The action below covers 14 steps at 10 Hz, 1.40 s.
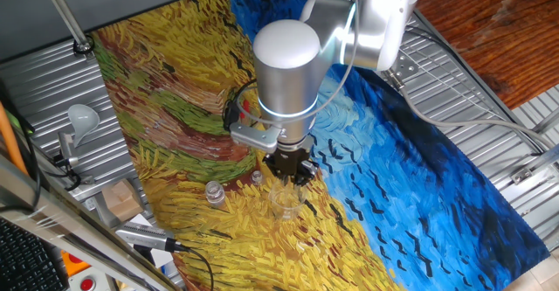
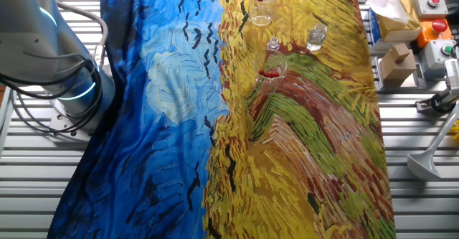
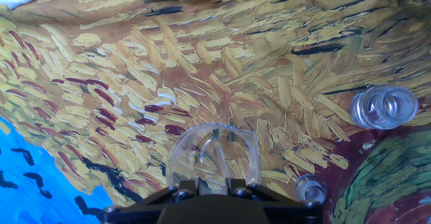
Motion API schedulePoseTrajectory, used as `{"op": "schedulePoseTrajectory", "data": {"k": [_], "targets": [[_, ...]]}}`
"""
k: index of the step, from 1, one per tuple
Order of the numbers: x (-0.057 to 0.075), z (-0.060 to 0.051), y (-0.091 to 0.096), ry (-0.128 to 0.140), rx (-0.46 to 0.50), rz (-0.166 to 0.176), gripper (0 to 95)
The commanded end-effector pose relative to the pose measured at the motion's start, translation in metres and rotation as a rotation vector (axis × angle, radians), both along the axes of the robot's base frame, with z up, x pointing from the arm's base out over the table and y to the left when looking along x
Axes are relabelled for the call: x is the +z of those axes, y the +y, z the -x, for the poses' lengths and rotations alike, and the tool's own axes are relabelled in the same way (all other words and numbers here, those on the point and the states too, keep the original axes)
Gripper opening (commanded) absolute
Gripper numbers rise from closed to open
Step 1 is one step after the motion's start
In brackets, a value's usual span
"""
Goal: Transfer liquid using a dropper
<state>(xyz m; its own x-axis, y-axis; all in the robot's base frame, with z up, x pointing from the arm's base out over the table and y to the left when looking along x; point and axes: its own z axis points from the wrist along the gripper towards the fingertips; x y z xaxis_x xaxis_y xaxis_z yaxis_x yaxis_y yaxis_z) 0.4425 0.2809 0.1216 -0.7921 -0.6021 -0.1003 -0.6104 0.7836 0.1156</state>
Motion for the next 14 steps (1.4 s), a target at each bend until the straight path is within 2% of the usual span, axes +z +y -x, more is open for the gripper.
{"op": "schedulePoseTrajectory", "data": {"k": [1,3,6,10,14], "targets": [[0.002,-0.001,0.0,0.001,0.003,-0.004,19.0],[0.005,-0.006,-0.003,0.002,0.027,0.012,19.0],[0.009,-0.014,-0.01,0.006,0.041,0.02,19.0],[0.007,-0.011,-0.022,0.002,0.054,0.013,19.0],[0.004,-0.01,-0.024,0.002,0.058,0.01,19.0]]}}
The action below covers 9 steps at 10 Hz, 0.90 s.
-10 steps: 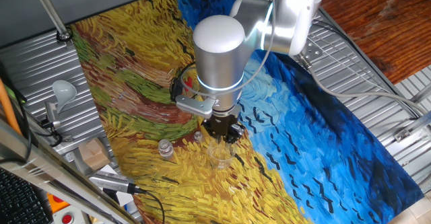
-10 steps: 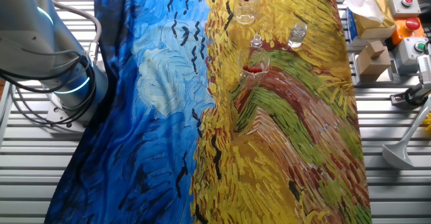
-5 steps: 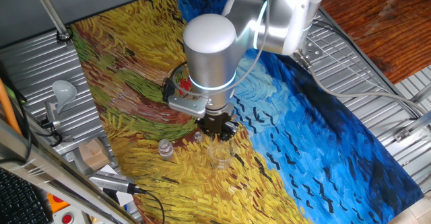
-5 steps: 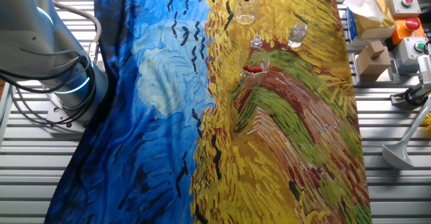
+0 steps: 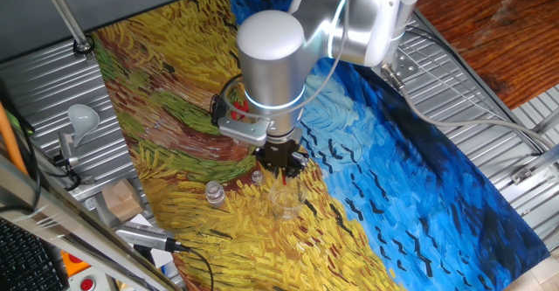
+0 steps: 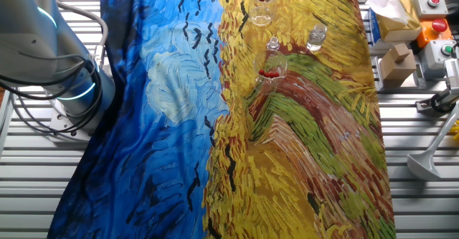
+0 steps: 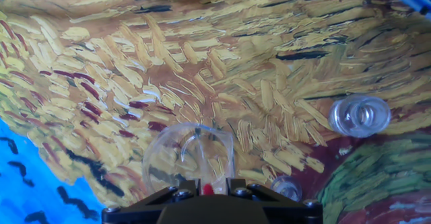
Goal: Transfer liquid using a dropper
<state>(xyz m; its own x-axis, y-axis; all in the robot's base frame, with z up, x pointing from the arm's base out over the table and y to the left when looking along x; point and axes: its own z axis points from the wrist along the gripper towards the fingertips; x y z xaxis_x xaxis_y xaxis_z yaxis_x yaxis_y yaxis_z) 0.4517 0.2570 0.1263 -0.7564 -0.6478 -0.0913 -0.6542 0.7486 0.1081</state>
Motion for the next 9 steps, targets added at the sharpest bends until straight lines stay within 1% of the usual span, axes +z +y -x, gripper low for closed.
{"op": "schedulePoseTrajectory", "data": {"k": [1,5,9], "targets": [[-0.0013,0.0007,0.0001,-0.001,0.002,-0.002,19.0],[-0.0068,0.0062,-0.0001,-0.006,0.0,-0.001,19.0],[-0.0081,0.0071,-0.0003,-0.01,0.006,-0.001,19.0]]}}
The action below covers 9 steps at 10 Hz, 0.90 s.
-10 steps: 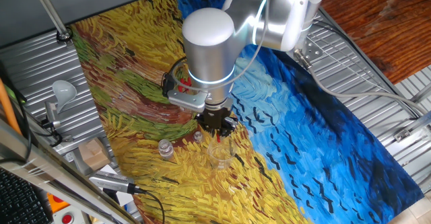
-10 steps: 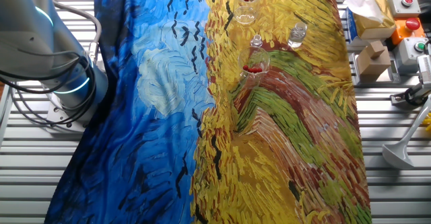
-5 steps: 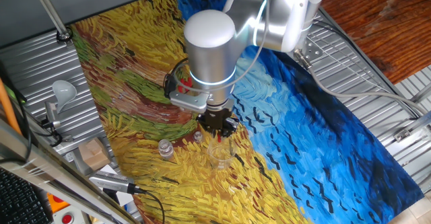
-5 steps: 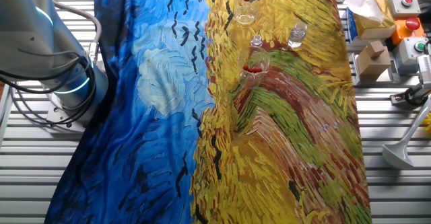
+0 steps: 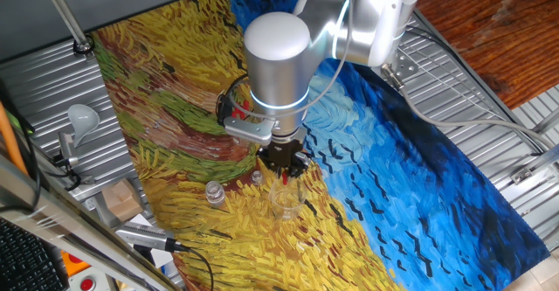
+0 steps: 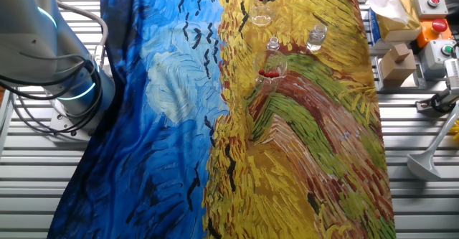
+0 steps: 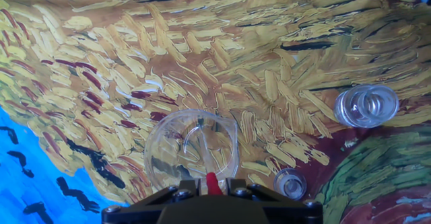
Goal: Transfer liquid using a dropper
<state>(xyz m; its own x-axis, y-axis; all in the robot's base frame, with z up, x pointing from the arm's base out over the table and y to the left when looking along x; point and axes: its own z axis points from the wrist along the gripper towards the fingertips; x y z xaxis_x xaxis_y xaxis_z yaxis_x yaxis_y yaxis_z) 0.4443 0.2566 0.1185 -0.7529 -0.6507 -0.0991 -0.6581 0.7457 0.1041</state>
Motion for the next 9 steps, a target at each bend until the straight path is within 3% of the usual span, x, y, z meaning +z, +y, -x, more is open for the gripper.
{"op": "schedulePoseTrajectory", "data": {"k": [1,2,9], "targets": [[-0.0004,-0.0004,0.0001,-0.001,-0.003,0.001,19.0],[-0.0005,-0.0004,0.0001,-0.001,-0.003,0.002,0.0],[0.004,-0.0012,0.0008,0.009,-0.003,-0.005,0.0]]}}
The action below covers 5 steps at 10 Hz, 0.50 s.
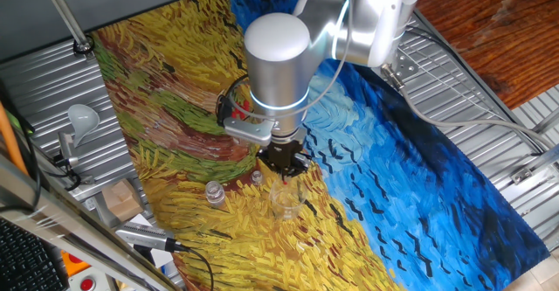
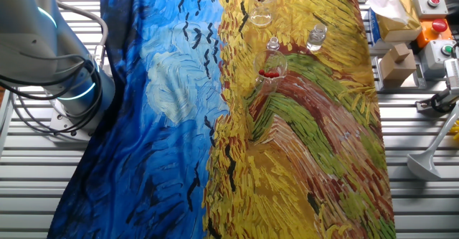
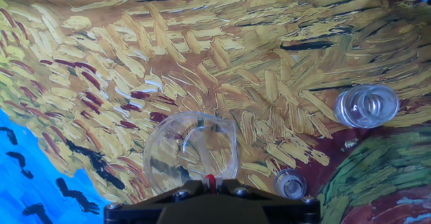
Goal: Transfer liquid using a dropper
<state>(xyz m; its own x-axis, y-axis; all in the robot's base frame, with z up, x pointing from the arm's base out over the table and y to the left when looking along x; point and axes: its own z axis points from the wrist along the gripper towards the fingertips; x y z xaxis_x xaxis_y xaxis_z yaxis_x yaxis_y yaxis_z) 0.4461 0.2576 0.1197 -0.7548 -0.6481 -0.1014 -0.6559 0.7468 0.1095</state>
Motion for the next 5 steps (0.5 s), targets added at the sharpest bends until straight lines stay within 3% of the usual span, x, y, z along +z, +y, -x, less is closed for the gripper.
{"op": "schedulePoseTrajectory", "data": {"k": [1,5], "targets": [[0.0067,-0.0003,0.0006,0.012,0.0,0.0,0.0],[0.0164,-0.0037,0.0023,0.033,0.002,-0.01,0.0]]}}
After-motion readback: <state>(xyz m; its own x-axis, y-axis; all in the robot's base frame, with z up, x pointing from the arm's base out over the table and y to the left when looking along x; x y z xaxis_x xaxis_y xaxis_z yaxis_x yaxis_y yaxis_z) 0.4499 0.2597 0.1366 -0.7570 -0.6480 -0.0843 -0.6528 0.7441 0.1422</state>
